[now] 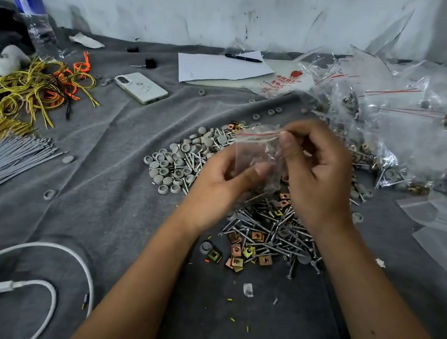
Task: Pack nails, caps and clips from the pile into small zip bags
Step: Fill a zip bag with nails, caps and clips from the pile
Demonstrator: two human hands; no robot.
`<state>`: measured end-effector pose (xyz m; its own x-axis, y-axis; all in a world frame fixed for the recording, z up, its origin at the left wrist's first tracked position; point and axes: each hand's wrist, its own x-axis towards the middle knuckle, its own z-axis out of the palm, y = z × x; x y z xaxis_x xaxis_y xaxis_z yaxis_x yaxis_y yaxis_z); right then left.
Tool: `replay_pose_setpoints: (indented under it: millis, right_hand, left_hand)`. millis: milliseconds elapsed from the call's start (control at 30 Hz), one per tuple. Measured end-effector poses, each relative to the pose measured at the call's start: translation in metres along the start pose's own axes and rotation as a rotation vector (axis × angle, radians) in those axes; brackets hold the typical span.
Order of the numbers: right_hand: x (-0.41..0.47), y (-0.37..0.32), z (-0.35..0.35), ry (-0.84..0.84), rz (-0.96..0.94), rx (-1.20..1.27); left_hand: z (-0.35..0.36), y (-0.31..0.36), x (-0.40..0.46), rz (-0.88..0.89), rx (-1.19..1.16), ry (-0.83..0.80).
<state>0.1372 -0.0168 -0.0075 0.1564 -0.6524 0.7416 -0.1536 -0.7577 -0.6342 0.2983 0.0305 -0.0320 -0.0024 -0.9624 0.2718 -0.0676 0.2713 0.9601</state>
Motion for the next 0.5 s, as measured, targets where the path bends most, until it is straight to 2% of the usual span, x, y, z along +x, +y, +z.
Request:
replay_pose_setpoints:
  millis: [67,133,267,367,500]
  right_hand:
    - [-0.002,0.0,0.003,0.032,0.062,0.049]
    - [-0.004,-0.001,0.005,0.027,0.208,0.08]
    - [-0.008,0.0,0.002,-0.253,0.534,0.202]
    - [-0.009,0.001,0.004,-0.378,0.495,0.065]
    - [-0.01,0.003,0.007,-0.346,0.45,0.043]
  left_hand:
    - [0.001,0.001,0.0,-0.003,-0.014,0.022]
    - [0.002,0.004,0.0,-0.041,-0.062,0.099]
    - [0.002,0.011,0.001,-0.128,-0.349,0.241]
    - [-0.003,0.013,0.003,-0.187,-0.503,0.338]
    - [-0.004,0.011,0.006,-0.171,-0.528,0.446]
